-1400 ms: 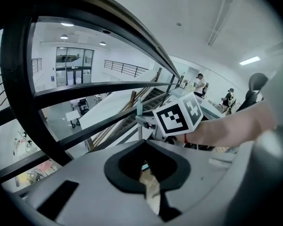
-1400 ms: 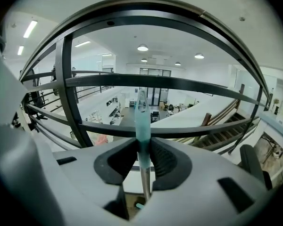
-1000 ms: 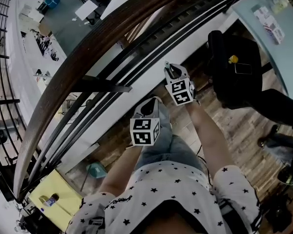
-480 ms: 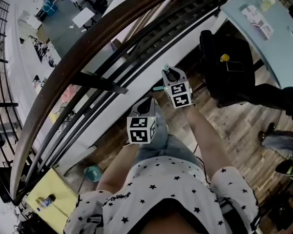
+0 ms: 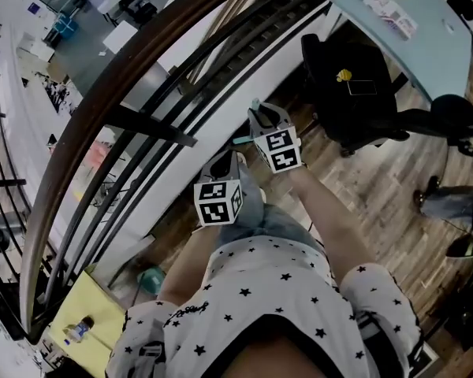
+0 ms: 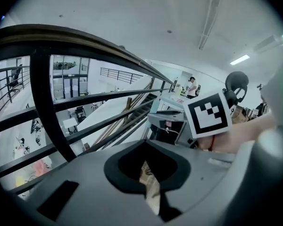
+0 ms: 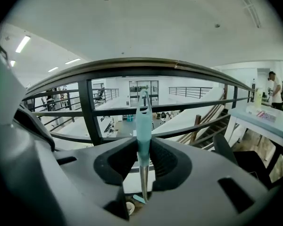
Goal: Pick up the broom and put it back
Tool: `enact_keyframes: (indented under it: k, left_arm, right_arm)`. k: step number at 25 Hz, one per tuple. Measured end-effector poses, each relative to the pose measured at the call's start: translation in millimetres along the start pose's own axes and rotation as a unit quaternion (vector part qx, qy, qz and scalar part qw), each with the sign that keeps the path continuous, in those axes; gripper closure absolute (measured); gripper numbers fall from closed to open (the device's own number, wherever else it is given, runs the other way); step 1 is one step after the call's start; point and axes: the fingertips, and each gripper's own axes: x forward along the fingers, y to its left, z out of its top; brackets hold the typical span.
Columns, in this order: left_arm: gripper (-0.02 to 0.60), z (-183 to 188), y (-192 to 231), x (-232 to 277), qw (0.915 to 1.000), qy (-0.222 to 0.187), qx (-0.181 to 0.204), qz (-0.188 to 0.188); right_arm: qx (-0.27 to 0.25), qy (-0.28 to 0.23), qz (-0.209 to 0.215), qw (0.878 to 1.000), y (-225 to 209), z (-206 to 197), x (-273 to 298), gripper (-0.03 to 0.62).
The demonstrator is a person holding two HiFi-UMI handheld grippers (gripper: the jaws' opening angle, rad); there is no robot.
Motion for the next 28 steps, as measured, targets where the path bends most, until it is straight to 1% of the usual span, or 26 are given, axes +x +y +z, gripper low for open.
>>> enact_keyframes:
  k: [2,7,14,21,28]
  left_arm:
    - [0.571,-1.9,-4.0,-4.9,1.0,0.001,0.003,-0.002]
    - [0.571,-0.2,-19.9,-12.7,0.9995,0.0,0.025,-0.02]
    - [0.571,6.8,-54.1,-8.9,0.9962,0.001,0.056,-0.067]
    - [0.571,14.9,-93.4,3.3,0.9884,0.006,0.088,-0.123]
    - [0.571,12.3,-132.0,15.3,0.976,0.023,0.13,-0.173]
  right_arm:
    - [0.002,0.0,-0.005,1.0,1.8,1.2,-14.7,0.516]
    - [0.008,-0.013,-0.026,1.0,1.5,5.6,-51.1,0.517]
    - [0.036,-0.019,-0.064,0.997,-9.5,5.3,-102.9,0.517]
    - [0.055,-0.015,-0.104,0.993,-19.4,-7.1,-147.8,0.517]
    - [0.075,-0.018,-0.156,0.985,-37.1,-25.7,-187.5,0.517]
